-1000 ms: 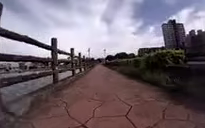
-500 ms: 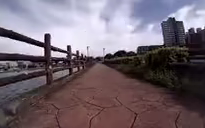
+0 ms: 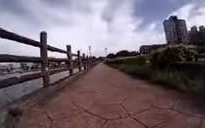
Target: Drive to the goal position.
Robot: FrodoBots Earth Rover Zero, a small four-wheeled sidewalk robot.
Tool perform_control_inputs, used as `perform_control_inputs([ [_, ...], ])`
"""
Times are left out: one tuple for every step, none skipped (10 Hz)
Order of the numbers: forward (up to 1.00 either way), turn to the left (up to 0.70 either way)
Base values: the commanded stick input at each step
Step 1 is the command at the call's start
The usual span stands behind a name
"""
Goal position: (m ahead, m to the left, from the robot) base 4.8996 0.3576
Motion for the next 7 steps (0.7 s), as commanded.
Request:
perform_control_inputs([
  [0.7,0.11],
  [0.7,0.0],
  [0.7,-0.24],
  [0.7,-0.24],
  [0.7,-0.24],
  [0.7,-0.24],
  [0.7,-0.24],
])
